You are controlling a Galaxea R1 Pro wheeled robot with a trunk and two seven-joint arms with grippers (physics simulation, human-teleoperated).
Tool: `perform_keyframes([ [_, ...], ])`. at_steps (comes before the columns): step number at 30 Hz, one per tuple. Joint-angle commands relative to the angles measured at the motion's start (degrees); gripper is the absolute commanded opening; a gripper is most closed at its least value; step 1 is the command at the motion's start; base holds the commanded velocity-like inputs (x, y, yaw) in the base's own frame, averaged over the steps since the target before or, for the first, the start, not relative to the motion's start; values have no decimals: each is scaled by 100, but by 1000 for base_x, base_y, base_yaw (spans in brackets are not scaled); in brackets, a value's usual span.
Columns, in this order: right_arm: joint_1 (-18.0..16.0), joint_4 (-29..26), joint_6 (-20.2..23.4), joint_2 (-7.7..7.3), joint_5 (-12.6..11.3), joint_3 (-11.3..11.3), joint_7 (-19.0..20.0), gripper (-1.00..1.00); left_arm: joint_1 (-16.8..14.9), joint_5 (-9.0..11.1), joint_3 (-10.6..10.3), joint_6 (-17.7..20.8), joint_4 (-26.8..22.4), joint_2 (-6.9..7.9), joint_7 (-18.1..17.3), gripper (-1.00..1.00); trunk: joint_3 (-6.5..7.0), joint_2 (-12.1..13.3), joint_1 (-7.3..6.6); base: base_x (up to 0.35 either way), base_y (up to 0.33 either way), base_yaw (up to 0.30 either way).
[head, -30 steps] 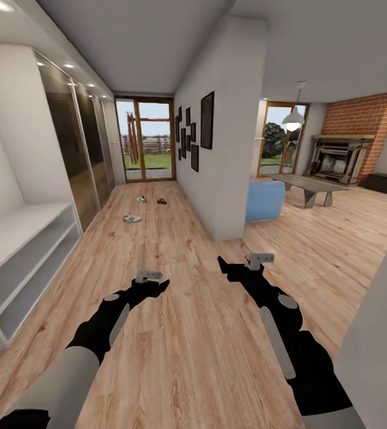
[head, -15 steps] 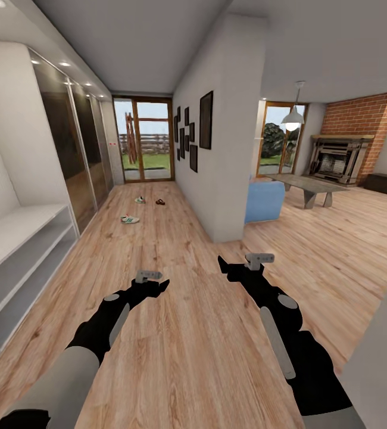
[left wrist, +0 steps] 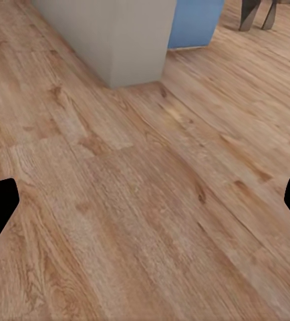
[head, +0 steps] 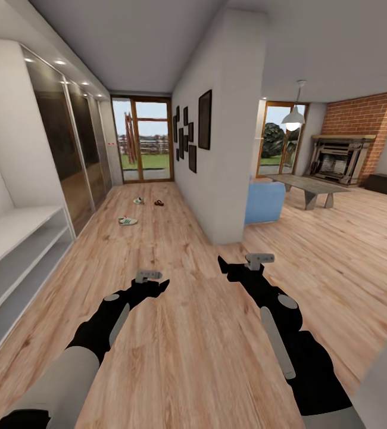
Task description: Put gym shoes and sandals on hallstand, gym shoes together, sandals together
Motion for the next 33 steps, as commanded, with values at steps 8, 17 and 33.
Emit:
perform_keyframes([
  [8, -3, -6, 29, 2, -21, -6, 11, 100, -2, -5, 8, 20, -10, -5, -26, 100, -6, -3, 2, 97, -51, 0],
  [17, -3, -8, 29, 2, -21, -6, 11, 100, -2, -5, 8, 9, -10, -1, -27, 100, -6, -3, 2, 36, -14, 0],
  [33, -3, -13, 29, 2, -21, -6, 11, 100, -2, -5, 8, -8, -10, 2, -34, 100, -6, -3, 2, 47, -23, 0],
])
